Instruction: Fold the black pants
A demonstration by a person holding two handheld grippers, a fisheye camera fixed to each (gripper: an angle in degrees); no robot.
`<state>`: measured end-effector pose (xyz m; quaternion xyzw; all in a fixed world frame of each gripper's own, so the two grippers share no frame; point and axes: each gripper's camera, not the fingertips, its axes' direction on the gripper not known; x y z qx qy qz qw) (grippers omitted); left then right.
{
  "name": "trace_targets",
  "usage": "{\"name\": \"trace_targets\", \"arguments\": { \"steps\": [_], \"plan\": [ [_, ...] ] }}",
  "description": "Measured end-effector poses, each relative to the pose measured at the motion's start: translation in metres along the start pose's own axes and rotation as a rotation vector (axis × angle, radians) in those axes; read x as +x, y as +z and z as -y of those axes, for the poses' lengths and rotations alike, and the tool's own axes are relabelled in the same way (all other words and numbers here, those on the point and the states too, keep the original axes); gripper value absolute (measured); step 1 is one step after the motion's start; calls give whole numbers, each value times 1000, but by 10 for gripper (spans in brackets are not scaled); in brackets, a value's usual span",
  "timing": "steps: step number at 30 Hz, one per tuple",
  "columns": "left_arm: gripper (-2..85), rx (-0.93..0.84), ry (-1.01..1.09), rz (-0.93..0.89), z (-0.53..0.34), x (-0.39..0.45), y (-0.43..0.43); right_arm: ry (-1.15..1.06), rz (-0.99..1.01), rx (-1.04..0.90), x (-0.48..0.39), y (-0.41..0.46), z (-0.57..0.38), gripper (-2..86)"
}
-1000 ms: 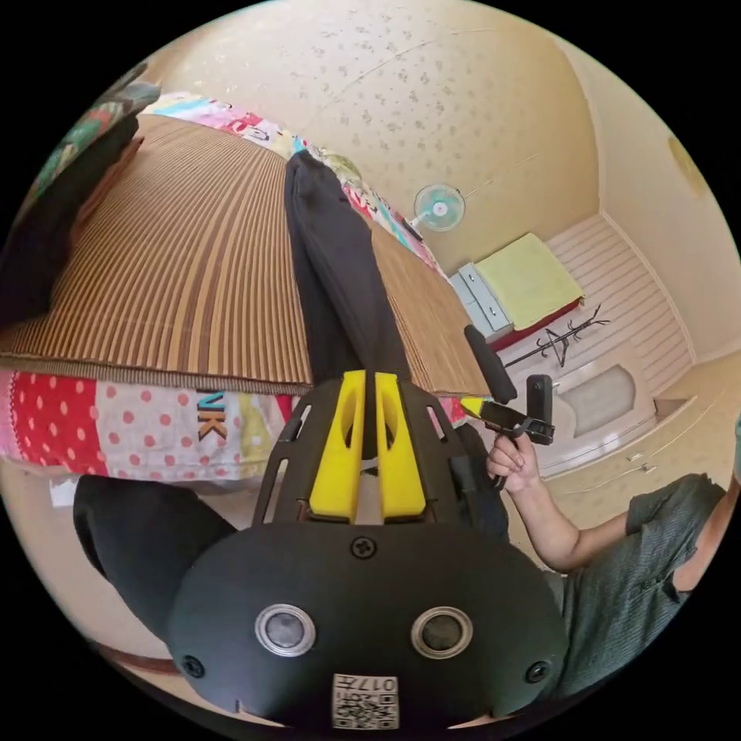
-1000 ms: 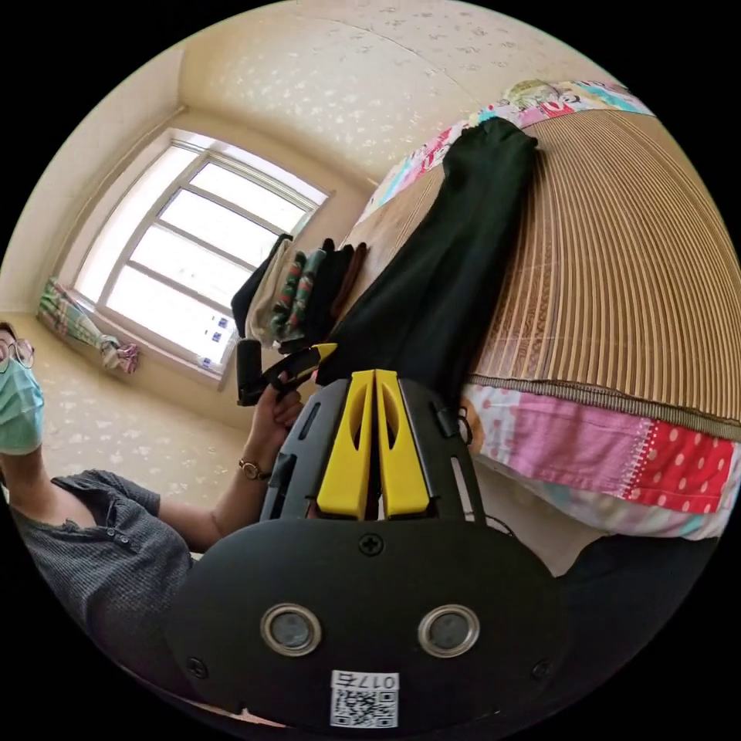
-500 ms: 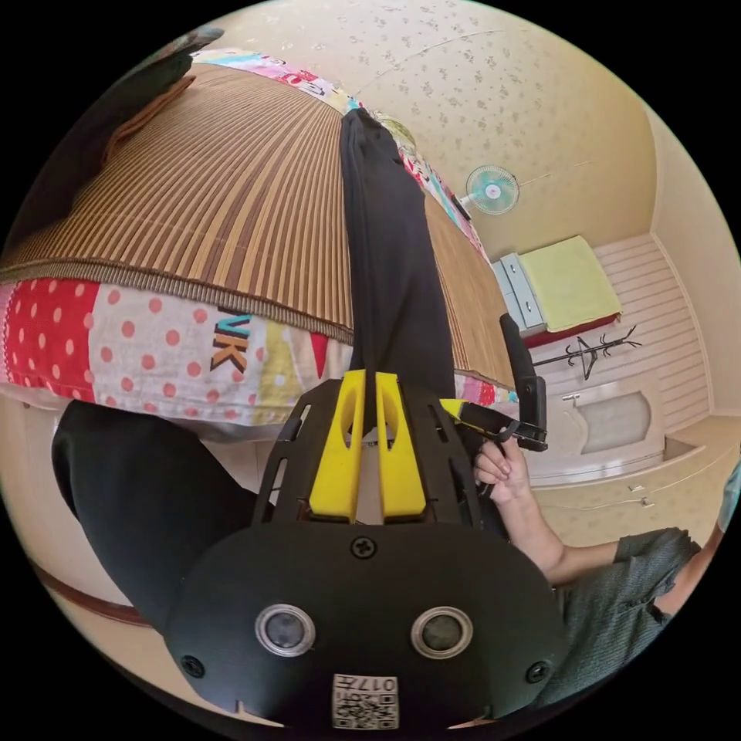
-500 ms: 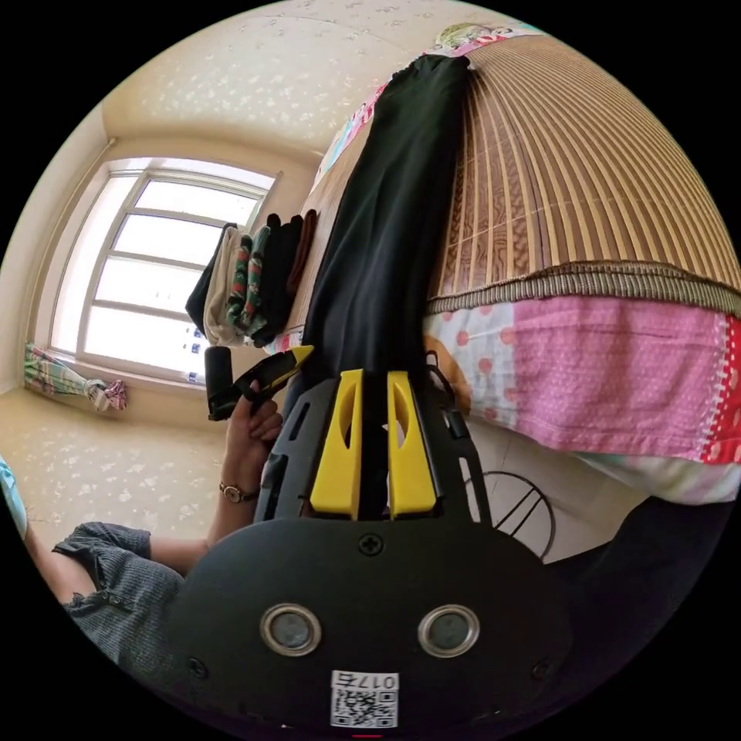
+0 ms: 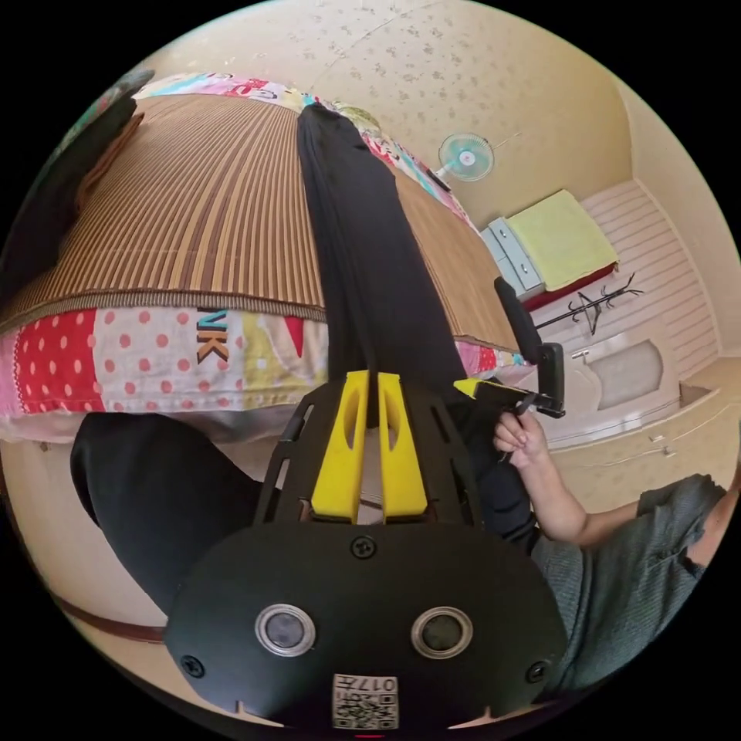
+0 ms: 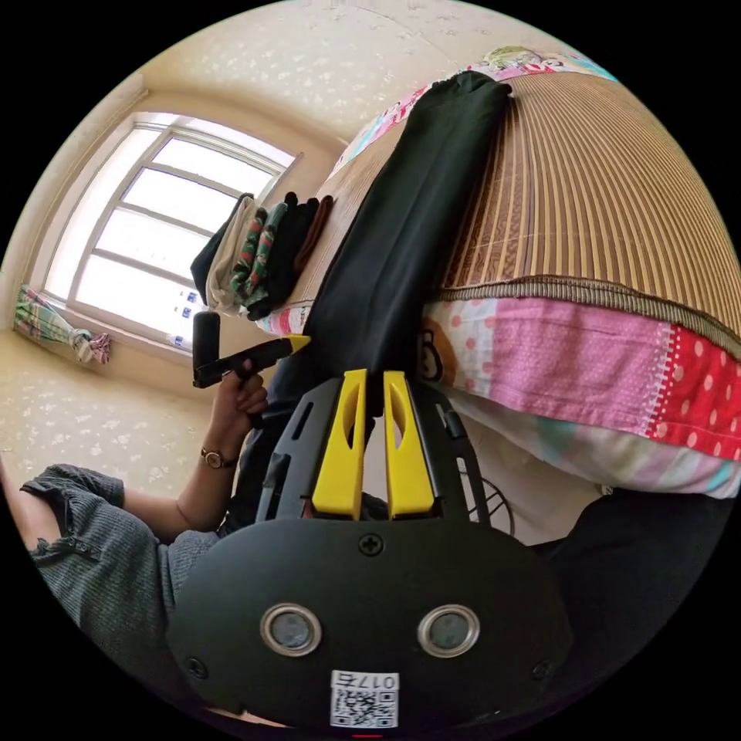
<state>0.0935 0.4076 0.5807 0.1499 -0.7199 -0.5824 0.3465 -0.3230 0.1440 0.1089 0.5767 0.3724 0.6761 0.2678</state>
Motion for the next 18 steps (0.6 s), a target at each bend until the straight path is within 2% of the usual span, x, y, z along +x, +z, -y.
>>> {"name": "trace_targets", "arguments": {
  "steps": [4, 6, 7, 10, 12, 15, 18],
  "plan": [
    [-4, 56, -11, -201, -5, -17, -13, -11, 82, -7, 0, -10, 5, 29],
    [-4, 66, -4, -240, -6, -21, -16, -49, 162, 18, -7, -16, 6, 32],
    [-3, 52, -15, -226, -6, -24, -15, -59, 185, 29, -10, -19, 7, 34],
    [4, -14, -74, -159, -6, -33, -2, -36, 35, -58, -15, 1, 11, 43],
    [20, 15, -70, -147, -8, -31, -1, 2, -38, -123, -13, 16, 13, 56],
    [85, 134, -31, -130, -8, -21, -15, 33, -26, -42, -14, 2, 12, 95],
    [120, 124, -17, -83, 11, -15, -10, 71, -21, 51, -11, -14, 21, 115]
  ]
}}
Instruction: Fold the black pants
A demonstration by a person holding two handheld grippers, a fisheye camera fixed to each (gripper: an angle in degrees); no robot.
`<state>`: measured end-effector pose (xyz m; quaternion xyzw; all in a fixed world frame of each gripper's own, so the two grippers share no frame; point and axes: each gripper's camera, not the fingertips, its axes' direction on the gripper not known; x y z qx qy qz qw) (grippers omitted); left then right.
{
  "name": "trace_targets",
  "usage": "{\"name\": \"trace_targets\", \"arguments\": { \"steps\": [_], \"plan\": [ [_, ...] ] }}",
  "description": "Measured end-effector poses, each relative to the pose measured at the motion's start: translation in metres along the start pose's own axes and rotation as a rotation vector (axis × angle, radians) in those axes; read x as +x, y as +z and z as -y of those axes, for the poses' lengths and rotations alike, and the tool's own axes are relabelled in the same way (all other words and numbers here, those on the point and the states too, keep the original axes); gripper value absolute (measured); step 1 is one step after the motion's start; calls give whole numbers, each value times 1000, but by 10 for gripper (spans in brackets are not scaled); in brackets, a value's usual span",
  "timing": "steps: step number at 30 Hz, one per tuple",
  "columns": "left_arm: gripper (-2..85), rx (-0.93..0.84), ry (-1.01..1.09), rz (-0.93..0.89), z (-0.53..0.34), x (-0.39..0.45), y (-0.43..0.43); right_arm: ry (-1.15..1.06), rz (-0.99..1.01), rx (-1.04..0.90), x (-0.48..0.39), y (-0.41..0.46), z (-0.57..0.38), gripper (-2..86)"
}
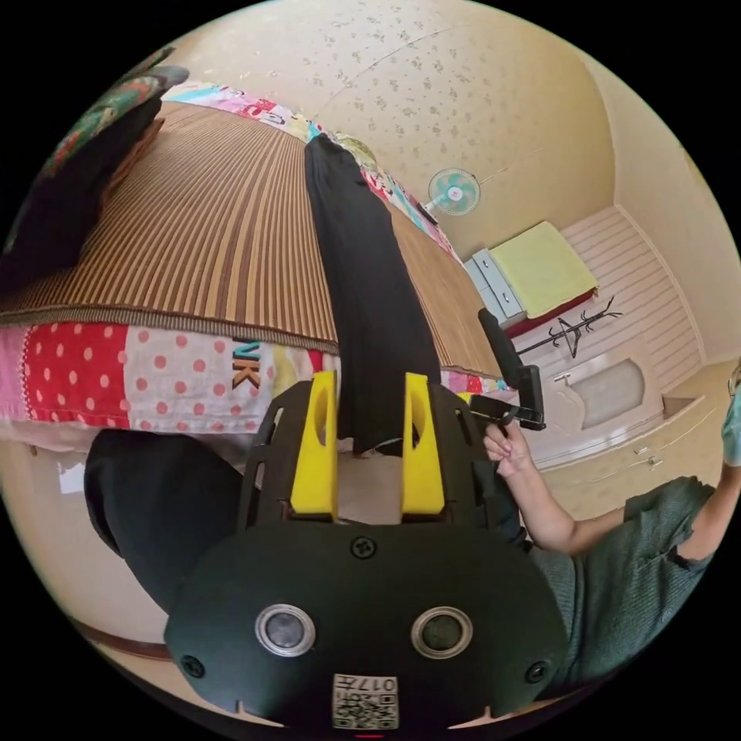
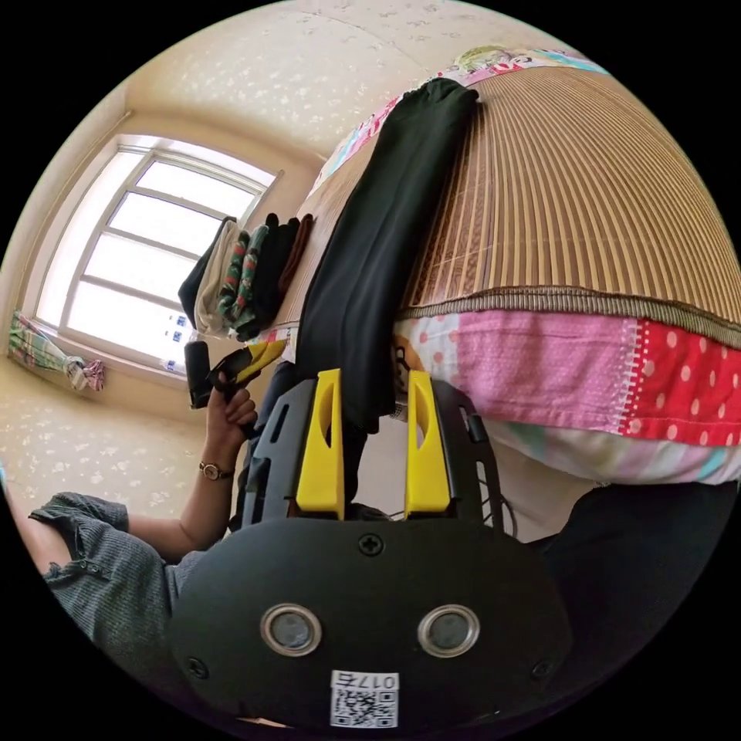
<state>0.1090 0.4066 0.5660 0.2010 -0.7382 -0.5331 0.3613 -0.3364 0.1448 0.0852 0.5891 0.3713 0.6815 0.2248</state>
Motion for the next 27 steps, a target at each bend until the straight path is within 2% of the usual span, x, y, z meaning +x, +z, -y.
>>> {"name": "trace_targets", "arguments": {
  "steps": [2, 4, 6, 8, 11, 16, 17, 20, 22, 23, 25, 27],
  "plan": [
    [120, -69, 20, 9, 16, 3, 19, 9, 18, -25, 0, 9, 19, 109],
    [90, -221, 30, 54, 33, 8, 57, 9, -29, -54, -4, 21, 30, 90],
    [66, -240, 5, 127, 37, 11, 68, 8, -67, -63, -9, 23, 34, 65],
    [55, -251, 16, 129, 39, 16, 70, -38, -30, -82, -17, 21, 30, 42],
    [50, -360, 67, 128, 36, 29, 77, -76, -17, -151, -29, 10, 12, 31],
    [45, -802, 203, 232, 8, 65, 109, -182, 90, -300, -52, -10, -23, 39],
    [39, -823, 215, 259, 6, 67, 109, -167, 88, -291, -51, -19, -25, 51],
    [58, -700, 211, 294, 21, 70, 85, -114, 76, -141, -38, -57, -10, 94],
    [92, -458, 152, 179, 53, 59, 53, -67, 72, -64, -26, -74, 9, 112],
    [98, -396, 138, 138, 62, 55, 46, -54, 78, -22, -20, -80, 26, 120],
    [106, -157, 72, -56, 96, 28, 31, -40, 74, 19, -13, -80, 53, 127],
    [120, -59, -21, -152, 118, -1, 35, -23, 55, 26, -8, -71, 81, 134]
  ]
}}
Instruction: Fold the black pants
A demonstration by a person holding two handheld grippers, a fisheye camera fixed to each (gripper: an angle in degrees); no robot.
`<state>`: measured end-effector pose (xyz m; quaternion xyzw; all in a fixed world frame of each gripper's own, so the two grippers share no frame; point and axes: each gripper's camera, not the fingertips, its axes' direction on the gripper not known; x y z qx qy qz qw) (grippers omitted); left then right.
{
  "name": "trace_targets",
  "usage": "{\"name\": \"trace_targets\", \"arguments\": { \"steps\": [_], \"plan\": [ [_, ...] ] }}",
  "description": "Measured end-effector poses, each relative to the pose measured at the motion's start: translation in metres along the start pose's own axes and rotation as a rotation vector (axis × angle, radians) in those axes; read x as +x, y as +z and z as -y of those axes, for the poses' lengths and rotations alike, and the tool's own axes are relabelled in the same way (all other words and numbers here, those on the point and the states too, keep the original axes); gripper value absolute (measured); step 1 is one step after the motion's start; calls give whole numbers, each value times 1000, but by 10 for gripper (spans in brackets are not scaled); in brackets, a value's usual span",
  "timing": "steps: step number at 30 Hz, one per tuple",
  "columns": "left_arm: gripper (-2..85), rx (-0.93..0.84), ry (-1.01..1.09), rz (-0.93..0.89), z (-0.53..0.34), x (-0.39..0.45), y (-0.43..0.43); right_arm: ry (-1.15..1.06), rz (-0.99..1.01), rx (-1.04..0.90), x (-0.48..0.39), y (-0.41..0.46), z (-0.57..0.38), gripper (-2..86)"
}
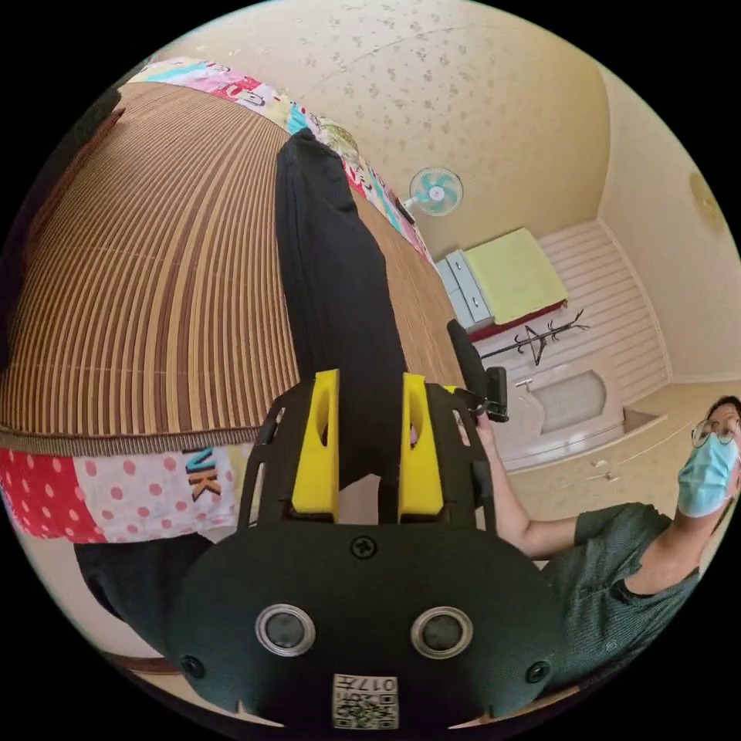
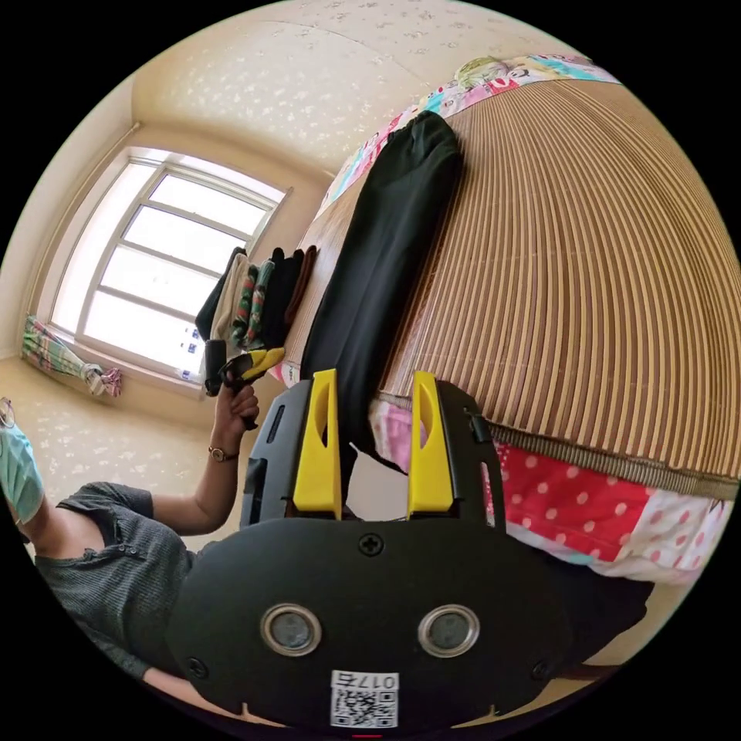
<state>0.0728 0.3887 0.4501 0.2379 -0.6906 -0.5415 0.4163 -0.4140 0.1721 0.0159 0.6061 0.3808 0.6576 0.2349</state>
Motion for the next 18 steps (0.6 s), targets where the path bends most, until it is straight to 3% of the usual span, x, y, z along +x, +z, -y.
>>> {"name": "trace_targets", "arguments": {
  "steps": [3, 11, 18],
  "plan": [
    [165, 19, -97, 70, 32, -31, 15, 25, 3, 7, 1, 21, 37, 139],
    [145, -14, -15, 247, 84, -24, 43, 75, 1, 22, -17, 63, 96, 161],
    [123, -96, -94, 95, 84, -47, 25, 67, 15, -41, -36, 77, 83, 162]
  ]
}}
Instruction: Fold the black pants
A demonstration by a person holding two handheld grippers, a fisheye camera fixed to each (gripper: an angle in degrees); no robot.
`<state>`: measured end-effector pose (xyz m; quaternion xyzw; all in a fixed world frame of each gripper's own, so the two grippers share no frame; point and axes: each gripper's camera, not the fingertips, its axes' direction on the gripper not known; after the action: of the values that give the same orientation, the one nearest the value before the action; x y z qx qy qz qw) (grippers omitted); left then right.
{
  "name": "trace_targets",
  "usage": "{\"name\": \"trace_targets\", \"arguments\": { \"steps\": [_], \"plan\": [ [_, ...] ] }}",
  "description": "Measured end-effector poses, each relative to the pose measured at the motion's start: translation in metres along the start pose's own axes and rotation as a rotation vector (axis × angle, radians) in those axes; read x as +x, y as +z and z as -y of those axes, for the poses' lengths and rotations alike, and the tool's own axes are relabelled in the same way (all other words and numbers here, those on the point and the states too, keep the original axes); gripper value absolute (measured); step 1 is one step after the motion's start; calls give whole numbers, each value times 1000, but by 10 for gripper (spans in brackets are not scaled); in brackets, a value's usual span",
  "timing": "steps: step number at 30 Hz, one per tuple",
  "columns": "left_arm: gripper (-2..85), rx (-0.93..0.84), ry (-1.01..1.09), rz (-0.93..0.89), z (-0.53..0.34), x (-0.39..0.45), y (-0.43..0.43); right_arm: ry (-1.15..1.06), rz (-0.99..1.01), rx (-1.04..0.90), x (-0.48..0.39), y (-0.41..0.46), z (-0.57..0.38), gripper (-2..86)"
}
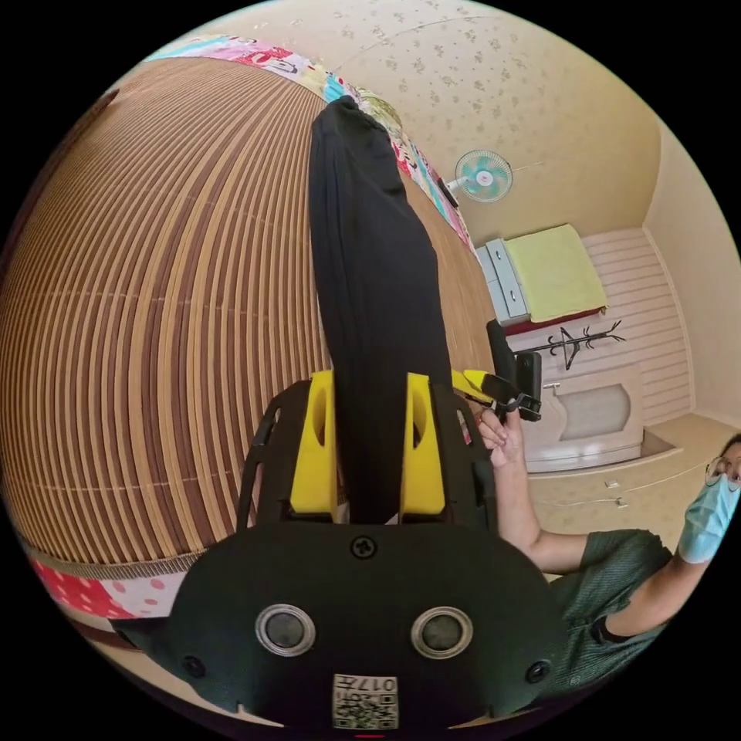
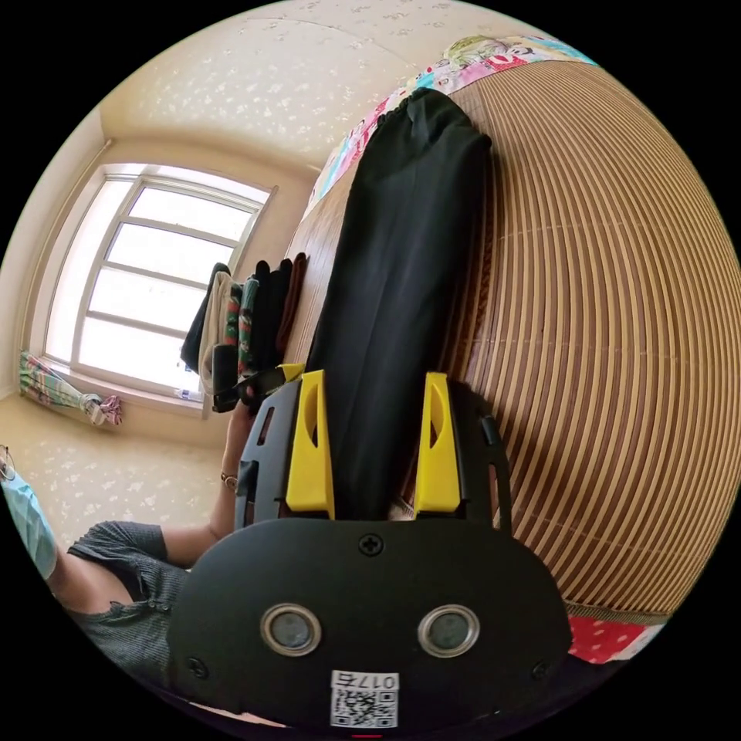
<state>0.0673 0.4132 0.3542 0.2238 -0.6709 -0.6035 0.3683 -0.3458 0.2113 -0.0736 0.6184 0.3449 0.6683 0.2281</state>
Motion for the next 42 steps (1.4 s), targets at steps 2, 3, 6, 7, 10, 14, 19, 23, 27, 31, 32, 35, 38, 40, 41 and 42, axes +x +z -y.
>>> {"name": "trace_targets", "arguments": {
  "steps": [2, 3, 6, 7, 10, 14, 19, 23, 27, 31, 32, 35, 38, 40, 41, 42],
  "plan": [
    [95, 3, -32, -26, 4, -14, -3, 32, 68, 2, 12, 6, 5, 151],
    [76, 3, -48, -41, 10, -22, -2, 45, 99, -2, 17, 8, 9, 149],
    [63, -1, -88, -159, 27, -40, 2, 126, 275, -34, 40, 23, 28, 123],
    [58, -17, -96, -195, 32, -45, 4, 140, 300, -58, 45, 30, 31, 100],
    [48, -20, -112, -359, 29, -59, -1, 103, 212, -87, 43, 34, 19, 34],
    [45, 79, 3, -592, -1, -47, -24, 31, 493, 28, 37, 13, -35, 10],
    [52, 182, 238, -710, -56, 28, -72, -193, 521, 97, -31, -14, -102, 2],
    [63, 292, 395, -740, -83, 97, -114, -424, 513, 167, -114, -45, -151, 5],
    [45, 469, 587, -584, -112, 204, -166, -620, 427, 224, -200, -71, -191, 4],
    [43, 641, 828, -638, -141, 306, -199, -815, 392, 314, -297, -104, -235, 6],
    [43, 663, 856, -653, -144, 318, -202, -862, 389, 338, -325, -111, -245, 9],
    [44, 746, 954, -721, -155, 374, -210, -895, 365, 373, -389, -117, -258, 21],
    [44, 840, 954, -675, -158, 412, -204, -880, 292, 384, -437, -102, -254, 38],
    [43, 861, 874, -595, -140, 428, -188, -836, 241, 382, -453, -82, -239, 46],
    [43, 849, 840, -587, -131, 429, -181, -785, 215, 365, -457, -64, -223, 47],
    [43, 821, 774, -577, -110, 430, -166, -757, 207, 354, -456, -54, -213, 46]
  ]
}}
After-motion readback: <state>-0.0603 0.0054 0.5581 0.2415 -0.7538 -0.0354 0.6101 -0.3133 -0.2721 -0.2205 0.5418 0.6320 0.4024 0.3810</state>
